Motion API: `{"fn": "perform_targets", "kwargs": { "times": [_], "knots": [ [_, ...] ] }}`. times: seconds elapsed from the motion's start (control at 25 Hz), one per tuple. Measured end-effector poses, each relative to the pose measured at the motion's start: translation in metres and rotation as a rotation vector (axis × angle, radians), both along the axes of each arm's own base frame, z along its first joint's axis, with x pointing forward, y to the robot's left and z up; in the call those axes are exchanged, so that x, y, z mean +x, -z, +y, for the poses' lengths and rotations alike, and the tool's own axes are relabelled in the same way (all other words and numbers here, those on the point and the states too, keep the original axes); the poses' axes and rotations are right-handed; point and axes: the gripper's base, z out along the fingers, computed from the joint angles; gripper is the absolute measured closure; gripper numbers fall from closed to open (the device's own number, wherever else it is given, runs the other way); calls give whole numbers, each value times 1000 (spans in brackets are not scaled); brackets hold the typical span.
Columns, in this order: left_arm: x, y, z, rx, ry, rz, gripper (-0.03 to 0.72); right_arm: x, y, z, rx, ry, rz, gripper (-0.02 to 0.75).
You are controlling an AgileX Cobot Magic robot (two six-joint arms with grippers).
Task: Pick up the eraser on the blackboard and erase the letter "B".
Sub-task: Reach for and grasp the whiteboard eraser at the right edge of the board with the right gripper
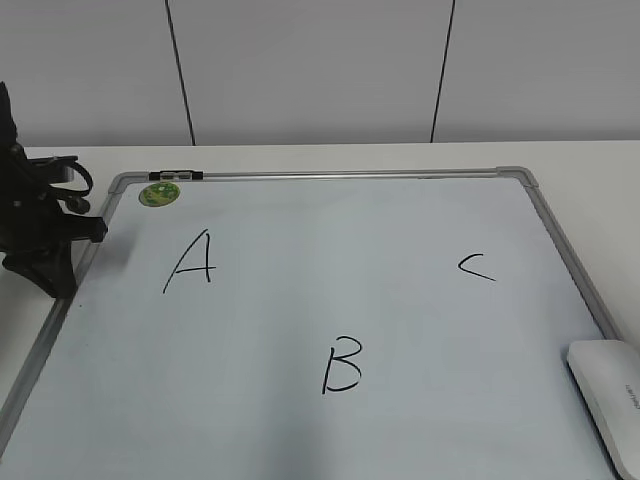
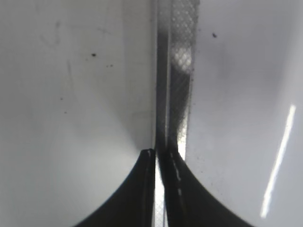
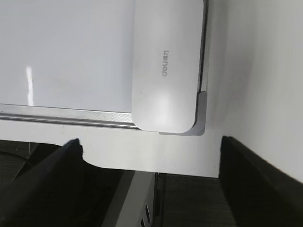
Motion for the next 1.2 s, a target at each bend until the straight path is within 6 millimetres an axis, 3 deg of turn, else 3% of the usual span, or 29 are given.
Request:
{"fn": "perform_targets", "kwargs": {
  "times": [0.64, 1.2],
  "knots": [
    [0, 0, 0, 0, 0, 1, 661, 52, 61, 15, -37, -4, 171, 66],
    [0, 0, 0, 0, 0, 2, 656, 73, 89, 12, -96, 28, 188, 67]
  ]
}}
